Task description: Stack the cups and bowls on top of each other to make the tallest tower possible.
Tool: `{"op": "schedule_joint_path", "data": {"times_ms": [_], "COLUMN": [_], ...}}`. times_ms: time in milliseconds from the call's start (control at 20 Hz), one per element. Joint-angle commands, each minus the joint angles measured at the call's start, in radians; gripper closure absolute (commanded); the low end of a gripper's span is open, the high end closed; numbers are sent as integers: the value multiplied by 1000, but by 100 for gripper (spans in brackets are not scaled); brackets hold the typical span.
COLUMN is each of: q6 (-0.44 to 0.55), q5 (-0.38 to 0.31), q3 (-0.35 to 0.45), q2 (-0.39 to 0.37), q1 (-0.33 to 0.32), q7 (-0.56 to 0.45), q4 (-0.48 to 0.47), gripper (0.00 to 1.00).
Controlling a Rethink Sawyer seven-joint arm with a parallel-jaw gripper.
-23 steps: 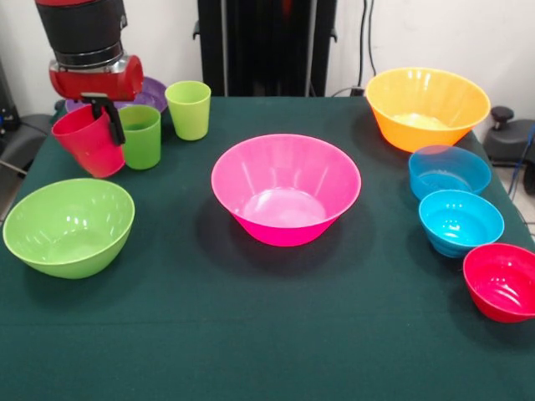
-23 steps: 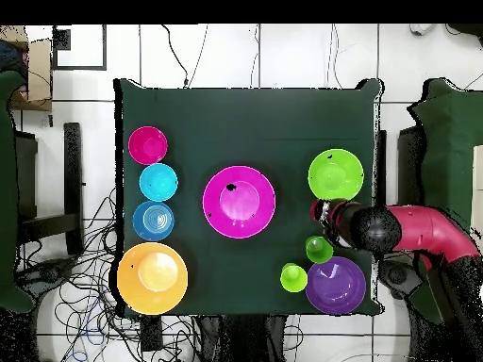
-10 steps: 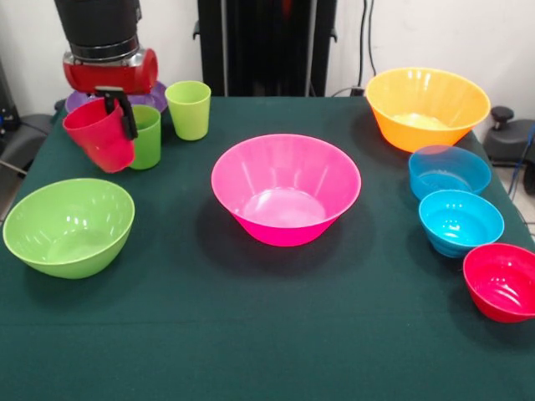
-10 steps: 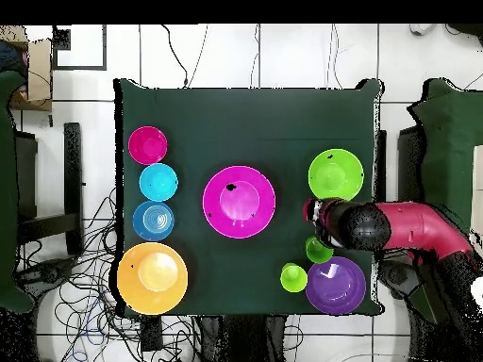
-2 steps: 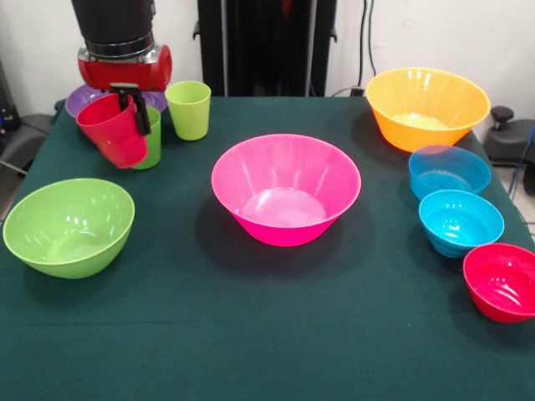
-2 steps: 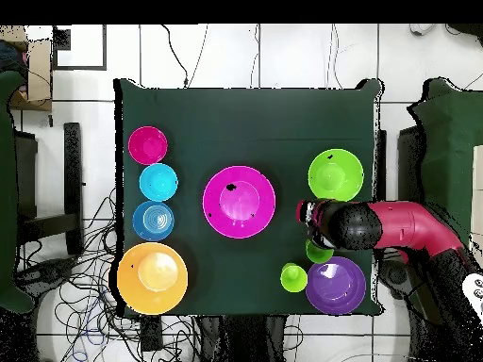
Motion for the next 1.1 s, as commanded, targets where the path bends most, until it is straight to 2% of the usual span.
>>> {"op": "schedule_joint_path", "data": {"times_ms": [50,550,1100], "q6": [2,-54,-82], "q5": [23,41,97], "q3": [-90,-172,-258], "q2": [-10,-29,-30], "q1": [78,174,258], "q7": [90,184,234], "q4": [54,56,56], "gripper": [100,100,100]}}
